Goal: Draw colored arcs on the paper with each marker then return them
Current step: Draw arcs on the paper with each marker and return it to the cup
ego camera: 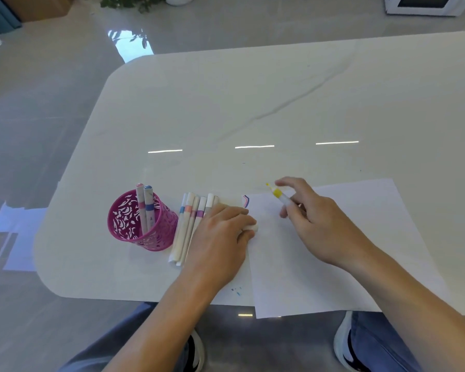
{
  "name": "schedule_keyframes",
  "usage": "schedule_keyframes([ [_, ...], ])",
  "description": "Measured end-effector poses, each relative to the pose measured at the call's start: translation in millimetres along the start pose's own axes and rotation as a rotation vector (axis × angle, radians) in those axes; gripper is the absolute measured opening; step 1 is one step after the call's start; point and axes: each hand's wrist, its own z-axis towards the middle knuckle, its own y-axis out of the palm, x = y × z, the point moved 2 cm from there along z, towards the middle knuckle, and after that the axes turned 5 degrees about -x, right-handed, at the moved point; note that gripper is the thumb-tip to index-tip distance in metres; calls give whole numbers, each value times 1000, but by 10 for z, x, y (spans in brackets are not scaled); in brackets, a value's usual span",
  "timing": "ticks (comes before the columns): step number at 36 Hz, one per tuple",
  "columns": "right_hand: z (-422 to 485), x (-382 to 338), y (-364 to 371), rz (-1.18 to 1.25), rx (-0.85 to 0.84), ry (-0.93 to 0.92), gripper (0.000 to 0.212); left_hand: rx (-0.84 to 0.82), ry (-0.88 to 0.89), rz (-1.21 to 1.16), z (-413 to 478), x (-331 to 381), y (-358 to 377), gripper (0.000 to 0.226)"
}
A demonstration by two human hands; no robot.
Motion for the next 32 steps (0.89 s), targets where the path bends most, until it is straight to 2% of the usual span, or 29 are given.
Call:
schedule_keyframes([
  [2, 16, 5, 19, 107, 9, -45, 39, 2, 29, 69, 4, -9, 19, 12],
  [5, 58, -9, 47, 312, 45, -70, 31, -1, 54, 112, 16, -32, 35, 10],
  [9, 133, -41, 74, 598, -19, -41, 43, 0, 69, 131, 19, -39, 54, 12],
  [12, 197, -20, 101, 569, -19, -71, 35, 6, 83, 136, 14, -36, 51, 12],
  [17, 286, 50, 193, 530, 117, -46, 6, 16, 102, 109, 15, -34, 59, 11],
  [21, 316, 52, 281, 596, 158, -66, 22, 6, 108, 91, 15, -42, 69, 11],
  [25, 325, 44, 373, 600, 131, -101, 5, -5, 113, 88, 16, -42, 67, 13],
  [32, 339, 116, 429, 580, 220, -64, 12, -3, 106, 94, 15, -43, 68, 11],
])
